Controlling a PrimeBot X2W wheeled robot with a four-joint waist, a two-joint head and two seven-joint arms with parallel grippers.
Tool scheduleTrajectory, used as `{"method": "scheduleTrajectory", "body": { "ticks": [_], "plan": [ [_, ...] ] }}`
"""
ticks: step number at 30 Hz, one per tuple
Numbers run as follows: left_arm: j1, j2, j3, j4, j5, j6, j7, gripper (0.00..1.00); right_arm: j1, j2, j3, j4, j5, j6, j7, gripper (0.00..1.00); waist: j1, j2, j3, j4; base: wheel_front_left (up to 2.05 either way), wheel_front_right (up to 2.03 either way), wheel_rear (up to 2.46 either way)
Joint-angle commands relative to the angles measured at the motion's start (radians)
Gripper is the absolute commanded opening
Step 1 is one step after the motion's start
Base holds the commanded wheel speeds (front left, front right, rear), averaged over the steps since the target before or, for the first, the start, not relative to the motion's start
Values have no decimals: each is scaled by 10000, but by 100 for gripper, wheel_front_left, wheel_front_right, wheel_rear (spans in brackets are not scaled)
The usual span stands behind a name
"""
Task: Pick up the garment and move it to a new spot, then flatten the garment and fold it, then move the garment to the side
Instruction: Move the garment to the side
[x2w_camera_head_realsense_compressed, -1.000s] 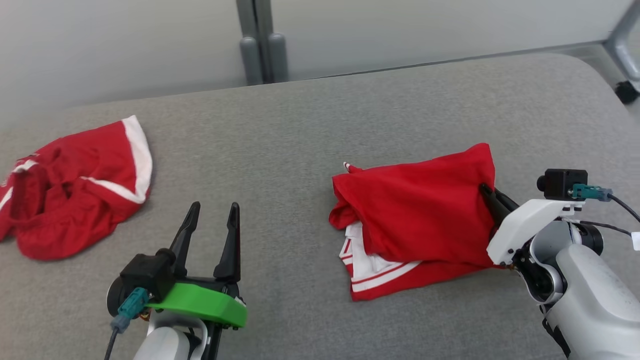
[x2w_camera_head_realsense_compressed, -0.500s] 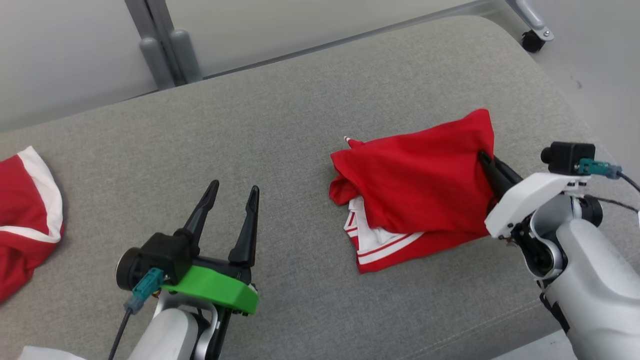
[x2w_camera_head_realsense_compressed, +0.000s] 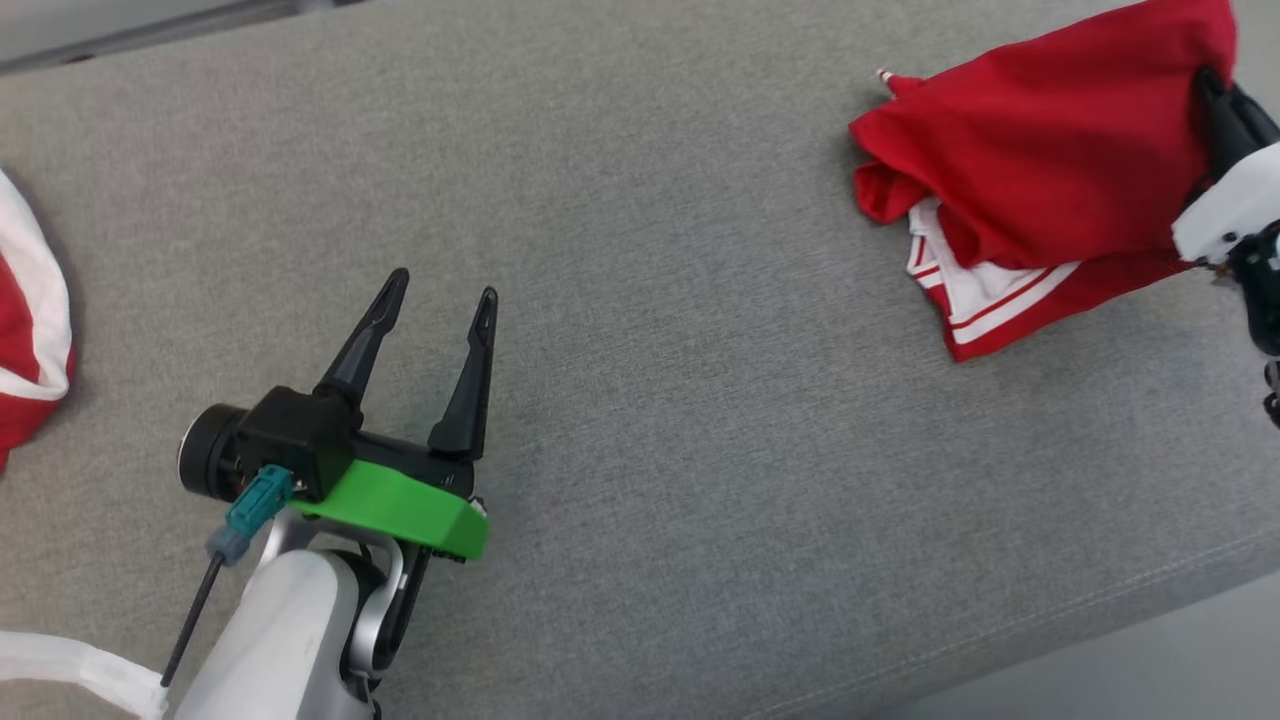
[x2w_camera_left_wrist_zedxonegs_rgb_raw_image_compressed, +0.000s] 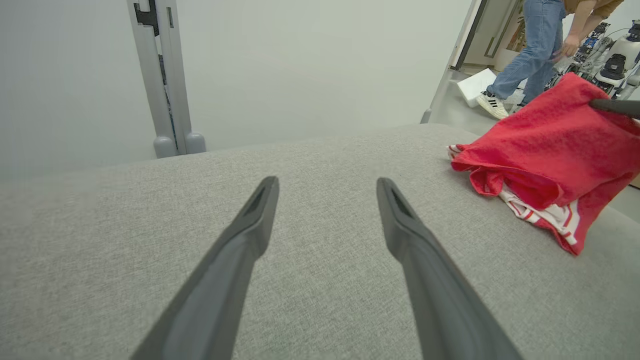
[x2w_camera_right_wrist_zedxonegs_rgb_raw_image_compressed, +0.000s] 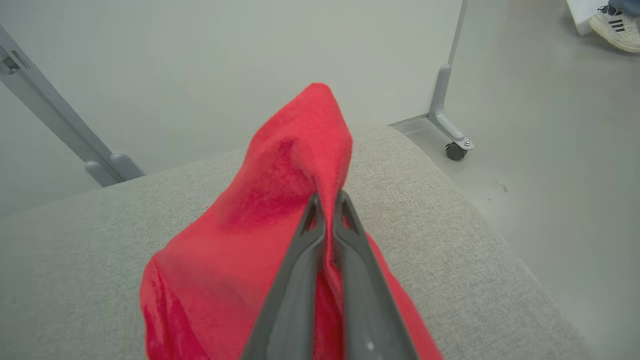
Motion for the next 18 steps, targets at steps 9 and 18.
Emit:
{"method": "scheduleTrajectory", "body": {
  "ticks": [9, 18],
  "plan": [
    [-368, 67, -31, -17, 2, 48, -37, 100, -1119, -671, 11, 2311, -329, -9, -584, 100, 0, -1, 1199, 1013, 0, 0, 0],
    [124, -159, 38, 540, -335, 60, -460, 100, -1143, -718, 156, 3555, -1250, -12, -1895, 100, 0, -1, -308, 1190, 0, 0, 0]
  ]
}}
